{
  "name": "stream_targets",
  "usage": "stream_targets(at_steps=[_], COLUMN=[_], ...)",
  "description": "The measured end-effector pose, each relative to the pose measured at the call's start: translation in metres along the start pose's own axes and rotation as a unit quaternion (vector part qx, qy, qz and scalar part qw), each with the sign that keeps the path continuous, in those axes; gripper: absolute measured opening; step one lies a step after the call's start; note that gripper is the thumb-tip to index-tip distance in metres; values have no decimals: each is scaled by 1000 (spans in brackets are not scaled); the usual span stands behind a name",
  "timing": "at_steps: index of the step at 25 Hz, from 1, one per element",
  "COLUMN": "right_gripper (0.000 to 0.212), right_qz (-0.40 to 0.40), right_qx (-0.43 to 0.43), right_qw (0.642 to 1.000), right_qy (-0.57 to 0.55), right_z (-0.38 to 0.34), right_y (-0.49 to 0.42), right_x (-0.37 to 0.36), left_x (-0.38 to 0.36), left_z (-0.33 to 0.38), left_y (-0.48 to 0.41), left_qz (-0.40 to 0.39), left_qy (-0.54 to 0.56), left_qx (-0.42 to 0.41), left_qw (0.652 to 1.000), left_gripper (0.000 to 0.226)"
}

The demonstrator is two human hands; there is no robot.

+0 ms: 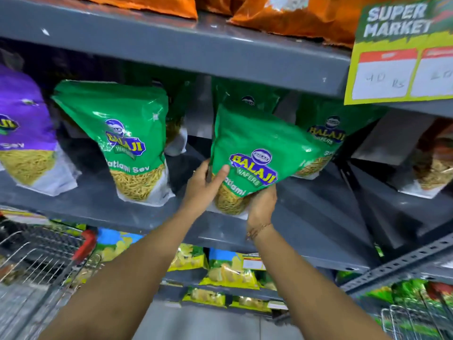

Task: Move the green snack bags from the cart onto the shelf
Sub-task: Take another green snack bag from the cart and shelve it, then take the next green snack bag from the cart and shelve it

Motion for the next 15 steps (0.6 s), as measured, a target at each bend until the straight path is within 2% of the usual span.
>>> stream_targets(at_steps=[3, 5, 6, 7, 8, 10, 11, 13, 15], right_gripper=[26, 34, 37, 35, 28, 29, 30, 31, 30], right_qz=[22, 117, 193, 235, 200, -19, -134, -317, -445], right_qx=[-53, -54, -53, -26, 16, 56, 43, 8, -50], right_qw=[998, 988, 974, 964, 972, 988, 977, 918, 834], right_qy=[22, 79, 110, 121, 124, 146, 162, 239, 321], right_z=[8, 7, 9, 12, 20, 54, 82, 147, 226], right_y=[-5, 18, 40, 64, 84, 119, 141, 198, 251], right_x=[8, 24, 33, 29, 6, -88, -142, -259, -346], left_x=[3, 3, 11, 29, 57, 135, 182, 292, 368], left_z=[7, 11, 10, 6, -1, -25, -46, -120, -215], left_y=[15, 21, 31, 46, 66, 117, 147, 223, 318], left_qz=[56, 56, 75, 116, 162, 250, 306, 437, 543], left_qy=[-6, 3, 2, 8, 26, 65, 95, 158, 188], left_qx=[0, -17, -29, -49, -67, -87, -74, -3, 131], left_qw=[998, 998, 997, 992, 984, 962, 944, 886, 808], left_gripper=[36, 47, 53, 53, 46, 35, 35, 38, 31])
Point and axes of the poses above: each hand's wrist, its own y-axis away from the middle knuckle, its own x-axis out of the back of the hand, z = x × y, the point moved 10 cm from there along -y, towards the middle knuckle, and after that the axes turned 14 degrees about -z, right-handed, at the moved point
